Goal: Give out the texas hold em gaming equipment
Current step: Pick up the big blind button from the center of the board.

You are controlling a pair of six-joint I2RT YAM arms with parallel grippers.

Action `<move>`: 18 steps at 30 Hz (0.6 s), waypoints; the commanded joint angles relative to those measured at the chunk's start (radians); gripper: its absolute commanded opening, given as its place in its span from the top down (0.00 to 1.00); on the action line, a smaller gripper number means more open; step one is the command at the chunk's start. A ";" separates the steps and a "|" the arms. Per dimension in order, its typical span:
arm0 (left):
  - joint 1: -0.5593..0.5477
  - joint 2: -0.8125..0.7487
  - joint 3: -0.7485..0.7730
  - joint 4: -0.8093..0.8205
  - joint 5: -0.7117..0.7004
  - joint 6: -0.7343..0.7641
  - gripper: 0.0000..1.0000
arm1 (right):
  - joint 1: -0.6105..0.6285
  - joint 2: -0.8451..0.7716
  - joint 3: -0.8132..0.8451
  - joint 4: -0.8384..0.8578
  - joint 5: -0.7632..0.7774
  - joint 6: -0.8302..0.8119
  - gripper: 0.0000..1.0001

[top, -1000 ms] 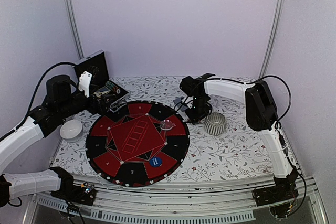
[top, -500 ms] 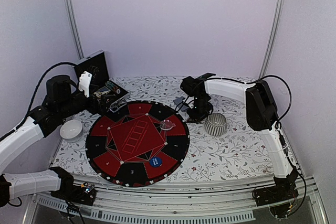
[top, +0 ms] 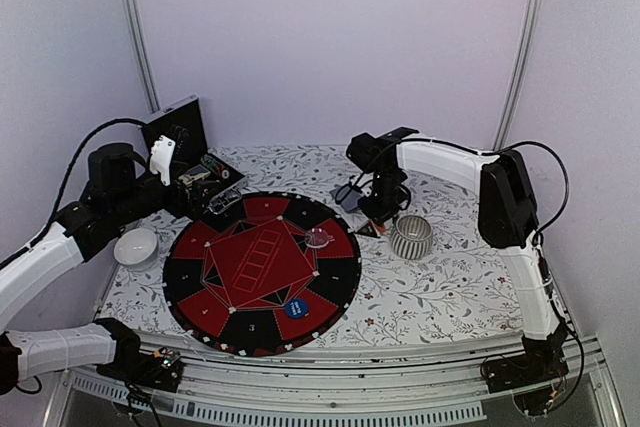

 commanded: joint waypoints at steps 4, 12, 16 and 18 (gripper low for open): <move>-0.007 -0.009 -0.010 0.008 0.013 0.010 0.02 | -0.003 -0.036 0.045 -0.031 0.024 0.009 0.98; -0.008 -0.015 -0.006 0.024 0.125 0.013 0.02 | 0.056 -0.250 0.072 0.159 -0.375 -0.048 0.98; -0.020 -0.021 0.002 0.058 0.490 0.015 0.10 | 0.184 -0.399 -0.078 0.402 -0.683 -0.171 0.98; -0.044 -0.025 0.013 0.088 0.693 -0.009 0.12 | 0.239 -0.428 -0.109 0.494 -0.764 -0.201 0.98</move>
